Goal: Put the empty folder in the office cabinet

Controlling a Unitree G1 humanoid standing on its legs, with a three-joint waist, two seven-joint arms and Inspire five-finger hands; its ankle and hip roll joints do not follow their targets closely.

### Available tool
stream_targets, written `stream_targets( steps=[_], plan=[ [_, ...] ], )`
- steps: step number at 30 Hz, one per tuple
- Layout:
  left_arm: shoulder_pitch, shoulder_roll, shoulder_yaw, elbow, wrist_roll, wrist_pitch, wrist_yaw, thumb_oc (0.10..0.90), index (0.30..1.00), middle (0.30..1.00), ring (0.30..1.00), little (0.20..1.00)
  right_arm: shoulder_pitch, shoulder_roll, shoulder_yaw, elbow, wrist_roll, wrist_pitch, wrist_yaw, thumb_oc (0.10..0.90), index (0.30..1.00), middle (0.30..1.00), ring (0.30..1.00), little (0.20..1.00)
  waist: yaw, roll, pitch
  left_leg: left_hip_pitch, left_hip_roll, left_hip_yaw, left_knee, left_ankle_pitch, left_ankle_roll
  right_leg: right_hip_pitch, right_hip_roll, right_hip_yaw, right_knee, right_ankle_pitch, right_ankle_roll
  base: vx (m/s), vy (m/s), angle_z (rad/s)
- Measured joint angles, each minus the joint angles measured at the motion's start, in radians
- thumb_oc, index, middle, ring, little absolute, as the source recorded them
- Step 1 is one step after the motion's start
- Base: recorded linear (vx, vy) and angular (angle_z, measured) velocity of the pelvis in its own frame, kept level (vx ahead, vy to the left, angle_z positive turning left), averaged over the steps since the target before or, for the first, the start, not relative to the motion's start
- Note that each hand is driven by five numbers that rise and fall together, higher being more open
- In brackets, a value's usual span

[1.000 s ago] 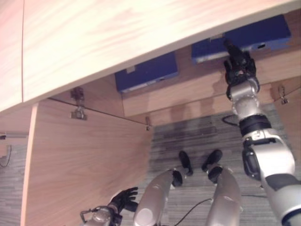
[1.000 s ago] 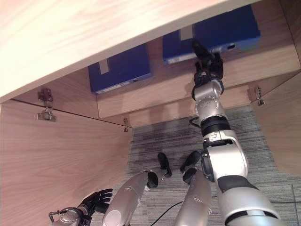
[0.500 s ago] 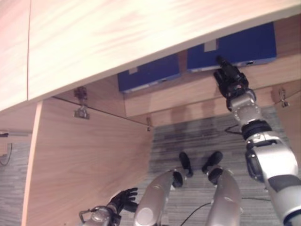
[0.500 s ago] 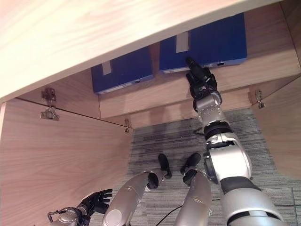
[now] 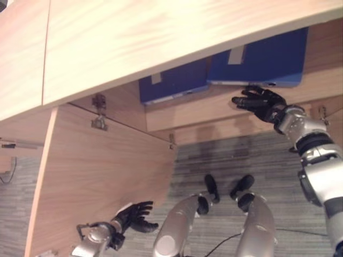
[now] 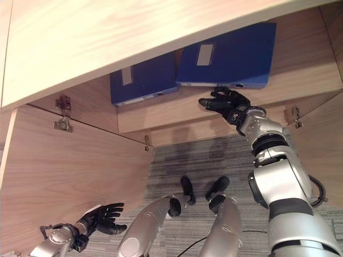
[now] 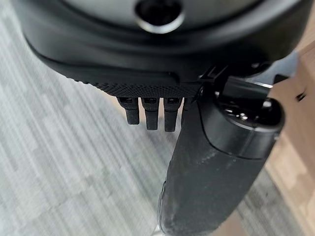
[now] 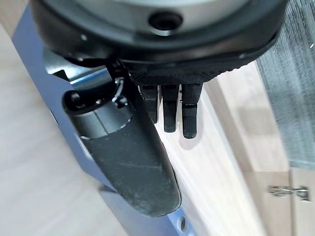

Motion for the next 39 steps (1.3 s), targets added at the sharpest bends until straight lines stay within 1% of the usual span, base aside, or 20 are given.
stream_targets(
  steps=[2, 5, 6, 8, 10, 11, 13, 14, 16, 17, 20, 21, 24, 26, 34, 35, 39],
  plan=[
    [0.004, 0.020, 0.000, -0.014, 0.006, -0.007, -0.016, 0.800, 0.900, 0.900, 0.900, 0.900, 0.001, -0.024, 0.064, -0.055, -0.042, 0.002, 0.026, 0.800, 0.900, 0.900, 0.900, 0.900, 0.000, 0.000, 0.000, 0.000, 0.001, 0.000, 0.000, 0.000, 0.000, 0.000, 0.001, -0.001, 0.000, -0.001, -0.001, 0.00, 0.000, 0.00],
    [0.009, 0.028, 0.000, -0.018, 0.008, -0.014, -0.027, 0.800, 0.900, 0.900, 0.900, 0.900, 0.000, -0.032, 0.078, -0.061, -0.077, -0.003, 0.048, 0.800, 0.900, 0.900, 0.900, 0.900, 0.002, 0.000, 0.000, 0.000, 0.002, 0.000, 0.000, 0.000, 0.001, 0.000, 0.002, -0.001, -0.001, -0.001, -0.002, 0.00, 0.000, 0.00],
    [0.012, 0.029, 0.000, -0.019, 0.008, -0.015, -0.036, 0.800, 0.900, 0.900, 0.900, 0.900, -0.001, -0.043, 0.108, -0.069, -0.116, -0.011, 0.069, 0.800, 0.900, 0.900, 0.900, 0.900, 0.002, 0.000, 0.000, 0.000, 0.002, 0.001, 0.000, 0.000, 0.001, 0.000, 0.002, -0.001, -0.002, -0.001, -0.002, 0.00, 0.000, 0.00],
    [0.025, 0.035, 0.001, -0.037, 0.017, -0.015, -0.040, 0.800, 0.900, 0.900, 0.900, 0.900, -0.006, -0.052, 0.131, -0.086, -0.175, -0.013, 0.087, 0.800, 0.900, 0.900, 0.900, 0.900, 0.002, 0.000, 0.000, 0.000, 0.002, 0.001, 0.000, 0.001, 0.001, 0.000, 0.003, -0.001, -0.003, -0.001, -0.002, 0.00, 0.000, 0.00],
    [0.040, 0.036, 0.003, -0.046, 0.021, -0.021, -0.041, 0.800, 0.900, 0.900, 0.900, 0.900, -0.024, -0.076, 0.190, -0.110, -0.254, -0.030, 0.111, 0.800, 0.900, 0.900, 0.900, 0.900, 0.001, 0.000, 0.000, 0.000, 0.002, 0.002, 0.000, 0.001, 0.003, -0.001, 0.004, -0.001, -0.005, -0.001, -0.001, 0.00, 0.000, 0.00],
    [0.042, 0.035, 0.003, -0.044, 0.038, -0.022, -0.042, 0.800, 0.900, 0.900, 0.900, 0.900, -0.049, -0.082, 0.235, -0.108, -0.326, -0.045, 0.128, 0.800, 0.900, 0.900, 0.900, 0.900, 0.001, 0.000, 0.000, 0.000, 0.002, 0.002, -0.001, 0.002, 0.003, -0.001, 0.005, 0.000, -0.006, -0.001, -0.001, 0.00, 0.000, 0.00],
    [0.046, 0.033, 0.003, -0.039, 0.038, -0.022, -0.041, 0.800, 0.900, 0.900, 0.900, 0.900, -0.081, -0.078, 0.266, -0.104, -0.437, -0.053, 0.133, 0.800, 0.900, 0.900, 0.900, 0.900, 0.001, 0.000, 0.000, 0.000, 0.002, 0.003, -0.002, 0.002, 0.003, -0.002, 0.006, 0.000, -0.007, 0.000, -0.001, 0.00, 0.000, 0.00],
    [0.049, 0.031, 0.004, -0.031, 0.038, -0.022, -0.040, 0.800, 0.900, 0.900, 0.900, 0.900, -0.101, -0.067, 0.270, -0.087, -0.513, -0.056, 0.130, 0.800, 0.900, 0.900, 0.900, 0.900, 0.001, 0.000, 0.000, 0.000, 0.002, 0.002, -0.002, 0.002, 0.003, -0.001, 0.007, 0.001, -0.007, 0.000, 0.000, 0.00, 0.000, 0.00],
    [0.054, 0.021, 0.004, -0.016, 0.038, -0.022, -0.036, 0.800, 0.900, 0.900, 0.900, 0.900, -0.116, -0.049, 0.267, -0.065, -0.557, -0.058, 0.126, 0.800, 0.900, 0.900, 0.900, 0.900, -0.001, 0.000, 0.000, 0.000, 0.002, 0.002, -0.003, 0.002, 0.003, -0.001, 0.008, 0.002, -0.010, 0.001, 0.001, 0.00, -0.007, -0.02],
    [0.054, -0.005, 0.009, 0.010, 0.037, -0.024, -0.031, 0.800, 0.900, 0.900, 0.900, 0.900, -0.134, -0.015, 0.261, -0.020, -0.602, -0.070, 0.106, 0.800, 0.900, 0.900, 0.900, 0.900, -0.004, 0.000, 0.000, 0.000, 0.002, 0.003, -0.007, 0.002, 0.003, -0.001, 0.010, 0.002, -0.014, 0.003, 0.005, 0.00, -0.012, -0.06],
    [0.054, -0.049, 0.008, 0.033, 0.037, -0.023, -0.014, 0.800, 0.900, 0.900, 0.900, 0.900, -0.141, 0.008, 0.259, -0.008, -0.683, -0.088, 0.068, 0.800, 0.900, 0.900, 0.900, 0.900, -0.007, -0.002, 0.000, 0.000, 0.002, 0.003, -0.018, 0.008, 0.004, -0.001, 0.015, 0.002, -0.027, 0.011, 0.016, 0.00, -0.003, -0.01],
    [0.054, -0.056, 0.006, 0.033, 0.037, -0.024, -0.014, 0.800, 0.900, 0.900, 0.900, 0.900, -0.145, 0.011, 0.259, -0.004, -0.706, -0.092, 0.067, 0.800, 0.900, 0.900, 0.900, 0.900, -0.006, -0.003, 0.000, 0.000, 0.002, 0.003, -0.021, 0.010, 0.004, 0.000, 0.016, 0.001, -0.029, 0.012, 0.018, 0.00, 0.000, 0.00],
    [0.052, -0.058, 0.014, 0.041, 0.036, -0.024, -0.008, 0.800, 0.900, 0.900, 0.900, 0.900, -0.163, 0.050, 0.263, 0.022, -0.829, -0.097, 0.054, 0.800, 0.900, 0.900, 0.900, 0.900, -0.006, -0.017, -0.003, 0.002, -0.002, 0.002, -0.034, 0.016, 0.007, -0.001, 0.016, 0.001, -0.032, 0.013, 0.020, 0.00, -0.001, 0.01],
    [0.039, -0.059, 0.015, 0.050, 0.036, -0.028, 0.008, 0.800, 0.900, 0.900, 0.900, 0.900, -0.166, 0.051, 0.263, 0.025, -0.879, -0.101, 0.046, 0.800, 0.900, 0.900, 0.900, 0.900, -0.003, -0.018, -0.003, 0.002, -0.003, 0.000, -0.035, 0.019, 0.008, 0.000, 0.016, -0.002, -0.035, 0.015, 0.023, 0.00, -0.008, 0.04],
    [0.030, -0.059, 0.022, 0.050, 0.035, -0.034, 0.026, 0.800, 0.900, 0.900, 0.900, 0.900, -0.183, 0.060, 0.241, 0.107, -0.946, -0.143, 0.020, 0.800, 0.900, 0.900, 0.900, 0.900, 0.002, -0.018, -0.003, 0.002, -0.011, -0.002, -0.049, 0.022, 0.008, 0.000, 0.010, -0.003, -0.041, 0.024, 0.036, 0.00, 0.000, 0.01],
    [0.030, -0.059, 0.022, 0.047, 0.035, -0.034, 0.029, 0.800, 0.900, 0.900, 0.900, 0.900, -0.204, 0.057, 0.235, 0.154, -0.960, -0.146, 0.018, 0.800, 0.900, 0.900, 0.900, 0.900, 0.008, -0.018, -0.003, 0.002, -0.018, -0.004, -0.063, 0.031, 0.007, -0.005, 0.004, -0.004, -0.040, 0.026, 0.039, -0.01, -0.004, 0.08],
    [0.035, -0.058, 0.025, 0.042, 0.033, -0.030, 0.028, 0.800, 0.900, 0.900, 0.900, 0.900, -0.235, 0.030, 0.240, 0.217, -1.041, -0.141, 0.011, 0.800, 0.900, 0.900, 0.900, 0.900, 0.033, -0.018, -0.003, 0.002, -0.027, -0.008, -0.074, 0.038, 0.009, -0.005, -0.007, -0.014, -0.039, 0.028, 0.043, 0.00, -0.003, 0.08]
  ],
)
